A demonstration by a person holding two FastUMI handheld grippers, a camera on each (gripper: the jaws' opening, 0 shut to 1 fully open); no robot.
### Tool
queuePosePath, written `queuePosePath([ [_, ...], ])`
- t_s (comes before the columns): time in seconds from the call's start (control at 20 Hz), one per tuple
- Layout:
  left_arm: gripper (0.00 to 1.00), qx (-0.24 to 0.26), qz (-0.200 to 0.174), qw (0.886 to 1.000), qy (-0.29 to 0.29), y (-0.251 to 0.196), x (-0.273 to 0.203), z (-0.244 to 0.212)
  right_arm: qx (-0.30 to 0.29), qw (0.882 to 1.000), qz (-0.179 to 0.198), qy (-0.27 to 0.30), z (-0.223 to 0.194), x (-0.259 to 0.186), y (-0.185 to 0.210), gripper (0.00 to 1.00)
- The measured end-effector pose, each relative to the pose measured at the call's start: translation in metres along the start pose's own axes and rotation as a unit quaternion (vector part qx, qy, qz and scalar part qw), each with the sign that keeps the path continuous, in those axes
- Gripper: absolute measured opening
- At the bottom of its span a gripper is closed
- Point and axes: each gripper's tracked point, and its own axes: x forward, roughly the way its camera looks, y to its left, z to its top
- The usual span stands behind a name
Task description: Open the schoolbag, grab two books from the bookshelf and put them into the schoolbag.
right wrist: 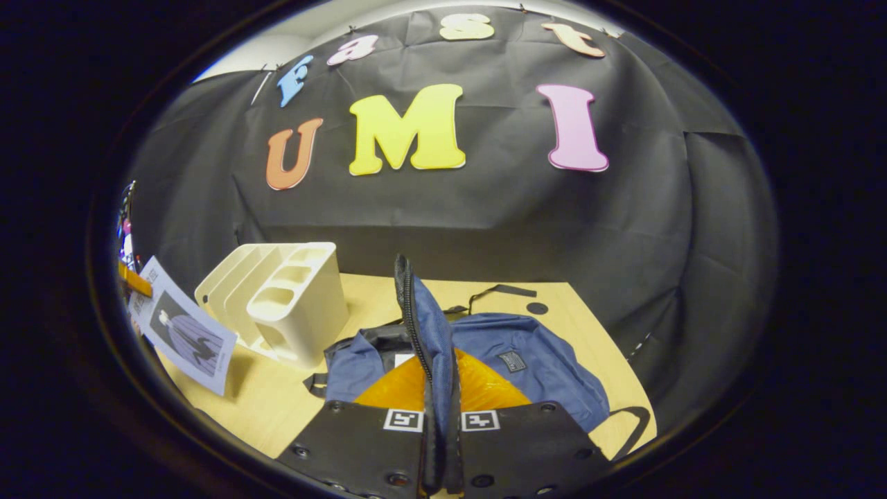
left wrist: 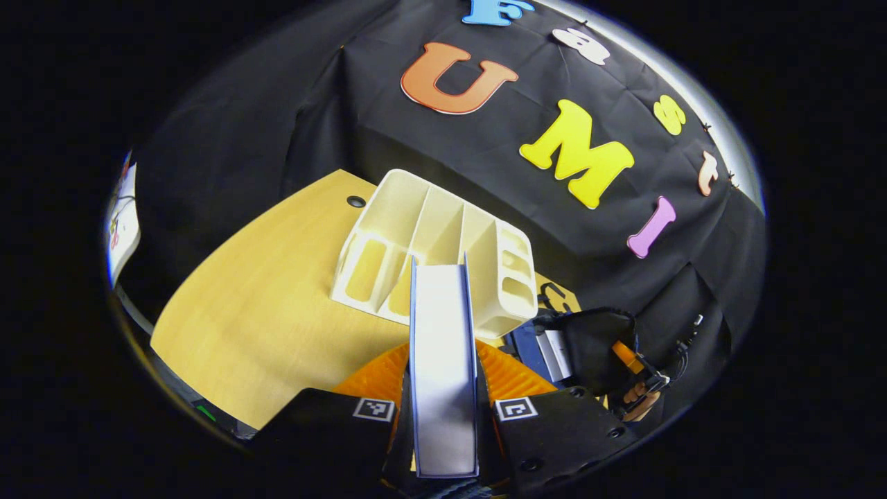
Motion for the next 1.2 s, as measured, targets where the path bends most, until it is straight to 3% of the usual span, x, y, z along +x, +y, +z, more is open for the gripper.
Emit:
queuePosePath([
  [0.55,0.38,-0.12,-0.13,0.983,0.046,-0.077,0.076,-0.057,-0.027,1.0,-0.004,-0.003,0.011,-0.006,0.004,0.05],
  [0.9,0.39,-0.168,-0.165,0.97,0.055,-0.135,0.128,-0.057,-0.05,0.998,-0.009,-0.023,0.034,-0.015,-0.005,0.05],
  [1.2,0.39,-0.17,-0.187,0.964,0.084,-0.194,0.179,-0.075,-0.059,0.997,0.001,-0.039,0.044,-0.018,-0.006,0.05],
])
